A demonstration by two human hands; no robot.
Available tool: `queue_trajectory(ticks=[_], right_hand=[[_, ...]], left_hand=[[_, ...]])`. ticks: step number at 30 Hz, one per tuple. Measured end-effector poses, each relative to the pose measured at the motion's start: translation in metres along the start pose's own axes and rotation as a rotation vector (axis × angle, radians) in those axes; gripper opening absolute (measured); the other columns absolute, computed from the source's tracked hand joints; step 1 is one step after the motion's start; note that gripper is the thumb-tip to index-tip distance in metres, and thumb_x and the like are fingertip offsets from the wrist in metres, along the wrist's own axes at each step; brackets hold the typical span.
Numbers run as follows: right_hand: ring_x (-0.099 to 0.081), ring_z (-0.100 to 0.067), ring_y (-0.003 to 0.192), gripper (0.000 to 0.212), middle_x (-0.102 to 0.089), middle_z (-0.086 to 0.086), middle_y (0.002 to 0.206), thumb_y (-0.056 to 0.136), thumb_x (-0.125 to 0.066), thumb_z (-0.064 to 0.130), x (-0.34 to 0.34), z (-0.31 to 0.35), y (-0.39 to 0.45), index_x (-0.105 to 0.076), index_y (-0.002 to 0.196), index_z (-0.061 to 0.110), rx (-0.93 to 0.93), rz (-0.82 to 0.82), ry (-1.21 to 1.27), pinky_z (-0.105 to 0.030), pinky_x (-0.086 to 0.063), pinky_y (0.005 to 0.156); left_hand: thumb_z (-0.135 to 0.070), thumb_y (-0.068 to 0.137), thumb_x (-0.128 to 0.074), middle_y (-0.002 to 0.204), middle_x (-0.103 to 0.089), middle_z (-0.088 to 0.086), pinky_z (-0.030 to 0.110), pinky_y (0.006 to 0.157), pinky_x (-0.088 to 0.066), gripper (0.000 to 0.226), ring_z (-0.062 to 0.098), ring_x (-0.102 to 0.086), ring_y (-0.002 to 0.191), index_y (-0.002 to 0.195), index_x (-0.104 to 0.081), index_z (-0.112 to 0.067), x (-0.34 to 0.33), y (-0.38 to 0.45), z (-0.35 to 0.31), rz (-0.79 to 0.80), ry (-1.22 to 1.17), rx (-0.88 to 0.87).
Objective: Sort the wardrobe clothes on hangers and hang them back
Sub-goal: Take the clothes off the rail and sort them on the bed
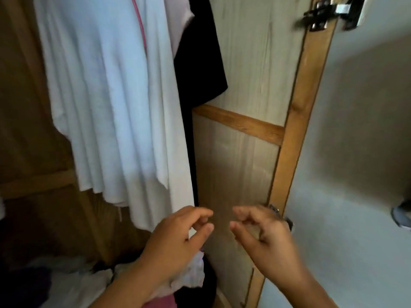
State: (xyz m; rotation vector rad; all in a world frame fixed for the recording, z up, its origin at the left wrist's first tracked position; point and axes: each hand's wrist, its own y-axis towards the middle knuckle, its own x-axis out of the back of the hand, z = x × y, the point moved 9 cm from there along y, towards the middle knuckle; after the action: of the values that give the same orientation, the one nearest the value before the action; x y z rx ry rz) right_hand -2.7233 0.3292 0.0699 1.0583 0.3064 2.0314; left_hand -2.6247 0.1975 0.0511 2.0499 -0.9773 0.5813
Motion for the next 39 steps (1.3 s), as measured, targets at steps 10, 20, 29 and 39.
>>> queue_trajectory(ticks=[10, 20, 29, 39], right_hand=[[-0.059, 0.004, 0.09, 0.011, -0.061, 0.024, 0.095, 0.081, -0.067, 0.038, 0.053, 0.108, 0.139, -0.061, 0.088, 0.045, 0.399, -0.161, 0.314, -0.008, -0.045, 0.073], [-0.061, -0.011, 0.08, 0.009, -0.065, 0.0, 0.091, 0.08, -0.07, 0.022, 0.121, 0.19, 0.249, -0.067, 0.087, 0.027, 0.445, -0.462, 0.596, -0.026, -0.048, 0.075], [-0.061, -0.021, 0.083, 0.006, -0.067, -0.007, 0.089, 0.08, -0.068, 0.021, 0.131, 0.237, 0.337, -0.064, 0.079, 0.025, 0.468, -0.495, 0.349, -0.037, -0.05, 0.082], [-0.061, -0.019, 0.084, 0.003, -0.066, -0.001, 0.084, 0.081, -0.068, 0.018, 0.137, 0.253, 0.408, -0.067, 0.079, 0.015, 0.437, -0.484, 0.203, -0.03, -0.047, 0.077]], left_hand=[[-0.058, 0.086, -0.043, 0.111, -0.051, -0.028, 0.019, 0.082, -0.047, 0.038, -0.001, -0.053, 0.106, 0.115, -0.058, -0.039, 0.14, 0.071, -0.079, -0.484, 0.272, -0.232], [-0.045, 0.084, -0.048, 0.11, -0.057, -0.009, 0.019, 0.083, -0.043, 0.034, 0.003, -0.053, 0.107, 0.104, -0.065, -0.024, 0.266, 0.17, -0.157, -0.757, 0.355, -0.49], [-0.05, 0.081, -0.042, 0.124, -0.052, -0.003, 0.029, 0.1, -0.034, 0.052, 0.014, -0.043, 0.119, 0.119, -0.06, -0.02, 0.331, 0.258, -0.154, -0.695, 0.536, -0.474], [-0.082, 0.065, -0.029, 0.122, -0.058, -0.012, 0.027, 0.104, -0.028, 0.083, 0.008, -0.044, 0.117, 0.125, -0.055, -0.031, 0.351, 0.337, -0.152, -0.401, 0.792, -0.44]])
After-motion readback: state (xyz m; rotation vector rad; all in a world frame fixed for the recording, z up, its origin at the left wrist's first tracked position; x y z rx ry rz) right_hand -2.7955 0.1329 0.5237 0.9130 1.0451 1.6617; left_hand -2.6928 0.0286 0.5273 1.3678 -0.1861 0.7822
